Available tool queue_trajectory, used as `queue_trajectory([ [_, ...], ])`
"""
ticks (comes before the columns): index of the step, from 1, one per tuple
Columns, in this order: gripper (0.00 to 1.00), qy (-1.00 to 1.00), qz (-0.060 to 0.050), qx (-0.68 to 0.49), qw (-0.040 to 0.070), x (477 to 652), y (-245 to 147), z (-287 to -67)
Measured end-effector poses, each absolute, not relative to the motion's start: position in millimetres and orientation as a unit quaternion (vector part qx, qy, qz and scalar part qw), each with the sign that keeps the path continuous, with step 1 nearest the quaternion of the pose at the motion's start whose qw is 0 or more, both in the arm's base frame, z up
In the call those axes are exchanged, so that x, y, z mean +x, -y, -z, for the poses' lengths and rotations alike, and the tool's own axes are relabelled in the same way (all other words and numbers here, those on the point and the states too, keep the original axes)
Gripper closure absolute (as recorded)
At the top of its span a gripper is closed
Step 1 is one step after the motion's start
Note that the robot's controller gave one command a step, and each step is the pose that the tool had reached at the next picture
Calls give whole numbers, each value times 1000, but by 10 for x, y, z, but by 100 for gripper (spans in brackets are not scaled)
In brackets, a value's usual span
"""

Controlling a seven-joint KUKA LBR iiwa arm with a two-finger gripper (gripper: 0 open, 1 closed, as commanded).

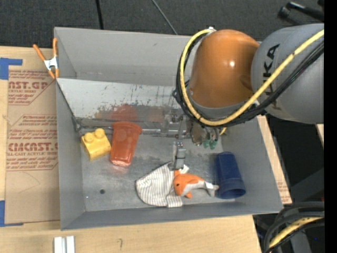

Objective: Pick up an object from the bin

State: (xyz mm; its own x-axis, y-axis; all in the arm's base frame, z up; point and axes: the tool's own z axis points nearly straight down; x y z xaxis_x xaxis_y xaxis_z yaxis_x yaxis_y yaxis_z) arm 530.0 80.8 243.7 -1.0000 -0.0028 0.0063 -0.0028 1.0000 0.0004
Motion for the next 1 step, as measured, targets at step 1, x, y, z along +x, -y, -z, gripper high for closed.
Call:
queue_trajectory([
  [1, 0, 1000, 1, 1, -1, 5315, -803, -2481],
])
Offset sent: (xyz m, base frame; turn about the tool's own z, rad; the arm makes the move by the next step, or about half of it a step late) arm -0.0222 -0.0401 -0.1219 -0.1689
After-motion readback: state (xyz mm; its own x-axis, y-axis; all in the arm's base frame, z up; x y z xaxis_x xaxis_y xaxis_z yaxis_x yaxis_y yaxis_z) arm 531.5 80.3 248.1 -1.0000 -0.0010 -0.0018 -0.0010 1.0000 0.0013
